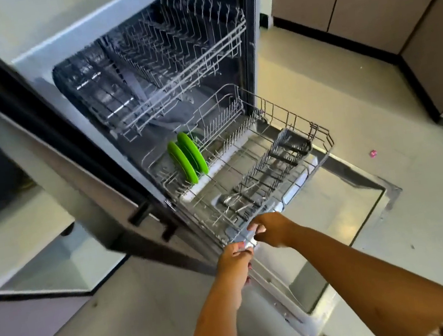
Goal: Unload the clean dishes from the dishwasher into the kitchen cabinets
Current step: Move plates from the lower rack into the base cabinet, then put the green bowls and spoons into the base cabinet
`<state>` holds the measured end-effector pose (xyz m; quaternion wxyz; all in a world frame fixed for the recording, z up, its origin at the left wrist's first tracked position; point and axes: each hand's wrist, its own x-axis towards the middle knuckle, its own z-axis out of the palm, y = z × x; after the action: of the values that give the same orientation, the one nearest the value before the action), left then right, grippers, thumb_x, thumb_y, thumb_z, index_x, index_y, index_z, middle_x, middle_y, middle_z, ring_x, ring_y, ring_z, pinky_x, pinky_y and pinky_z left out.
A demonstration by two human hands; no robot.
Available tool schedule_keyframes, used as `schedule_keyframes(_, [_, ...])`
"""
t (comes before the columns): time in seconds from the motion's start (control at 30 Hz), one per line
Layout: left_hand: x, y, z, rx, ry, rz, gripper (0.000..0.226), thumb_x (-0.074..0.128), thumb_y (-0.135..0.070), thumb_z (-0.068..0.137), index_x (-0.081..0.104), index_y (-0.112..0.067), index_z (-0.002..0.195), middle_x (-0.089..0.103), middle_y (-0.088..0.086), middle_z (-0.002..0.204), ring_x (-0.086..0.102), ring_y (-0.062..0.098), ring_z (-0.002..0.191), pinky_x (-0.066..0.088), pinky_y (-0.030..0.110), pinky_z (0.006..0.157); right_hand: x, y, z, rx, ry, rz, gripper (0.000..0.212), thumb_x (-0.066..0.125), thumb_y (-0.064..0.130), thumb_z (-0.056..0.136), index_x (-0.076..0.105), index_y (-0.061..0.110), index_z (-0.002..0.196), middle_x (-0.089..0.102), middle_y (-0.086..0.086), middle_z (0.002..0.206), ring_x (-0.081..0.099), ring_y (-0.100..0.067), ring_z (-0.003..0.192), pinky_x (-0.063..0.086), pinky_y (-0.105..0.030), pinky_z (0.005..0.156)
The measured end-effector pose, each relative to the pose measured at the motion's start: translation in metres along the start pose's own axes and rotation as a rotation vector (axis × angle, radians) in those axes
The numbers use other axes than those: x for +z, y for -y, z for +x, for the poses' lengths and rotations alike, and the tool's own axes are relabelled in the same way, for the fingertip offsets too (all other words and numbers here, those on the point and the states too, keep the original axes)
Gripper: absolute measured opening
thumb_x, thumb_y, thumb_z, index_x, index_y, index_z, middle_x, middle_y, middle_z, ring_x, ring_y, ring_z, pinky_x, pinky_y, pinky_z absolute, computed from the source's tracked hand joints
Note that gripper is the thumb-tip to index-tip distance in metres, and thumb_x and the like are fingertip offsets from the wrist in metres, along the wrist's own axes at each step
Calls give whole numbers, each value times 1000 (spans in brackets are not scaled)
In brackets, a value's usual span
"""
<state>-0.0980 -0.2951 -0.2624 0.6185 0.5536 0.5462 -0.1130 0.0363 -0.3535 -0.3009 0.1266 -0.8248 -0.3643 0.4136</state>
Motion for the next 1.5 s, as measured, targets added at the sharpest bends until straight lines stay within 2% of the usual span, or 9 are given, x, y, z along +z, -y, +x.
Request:
schedule_keyframes(0.17, [4,-51,34,91,-108,151,24,51,-14,93,54,-14,117,63,11,113,59,26,96,49,36,82,-48,-7,32,-24,-18,8,30,55,13,93,61,12,122,61,-10,127,58,-24,115,45,-33,101])
schedule_keyframes(0.27, [2,-74,50,143,-153,305,26,53,-13,92,53,-12,118,60,8,110,58,28,105,50,39,92,-71,-9,49,-21,-23,19,30,57,13,92,62,12,121,62,-11,125,60,-25,113,47,-36,100])
schedule_keyframes(0.47, [-4,-108,93,187,-278,608,28,54,-15,90,53,-14,118,61,11,118,59,29,105,51,40,90,-97,-8,86,-40,-67,100,27,57,14,93,61,15,119,60,-9,128,58,-24,116,46,-34,99])
schedule_keyframes(0.63, [-18,-135,128,141,-281,911,42,54,-20,91,46,-19,132,43,8,138,48,29,123,45,38,99,-101,-6,122,-90,-26,95,31,57,14,93,58,14,125,60,-9,129,58,-23,117,45,-35,103])
schedule_keyframes(0.9, [-64,-196,198,129,-475,980,47,55,-15,88,43,-18,134,32,9,145,35,34,131,39,49,104,-97,-6,192,-84,12,136,37,55,12,94,52,12,131,55,-11,134,55,-24,120,42,-34,104])
schedule_keyframes(1.07, [-92,-206,233,59,-373,1130,55,46,-17,95,29,-32,144,14,8,155,21,36,139,34,53,107,-91,22,246,-142,-4,66,42,58,17,91,52,17,133,52,-10,138,50,-24,125,38,-30,104])
schedule_keyframes(1.2, [-105,-197,261,20,-282,1305,55,42,-27,97,20,-41,145,36,13,147,37,35,132,41,50,98,-83,43,281,-192,33,-59,50,58,20,90,45,23,138,41,-9,145,40,-26,133,33,-33,108])
schedule_keyframes(1.37, [-104,-192,285,92,-252,1394,46,47,-39,94,36,-29,137,51,13,134,49,36,123,44,49,98,-75,60,303,-195,66,-92,54,58,13,89,45,28,139,28,-8,153,39,-31,133,34,-37,108])
schedule_keyframes(1.5, [-101,-197,285,170,-350,1374,28,39,-25,99,51,-18,123,59,13,122,56,33,115,47,45,91,-71,64,308,-195,63,-104,54,55,8,90,46,29,139,36,-10,147,42,-30,128,36,-30,102])
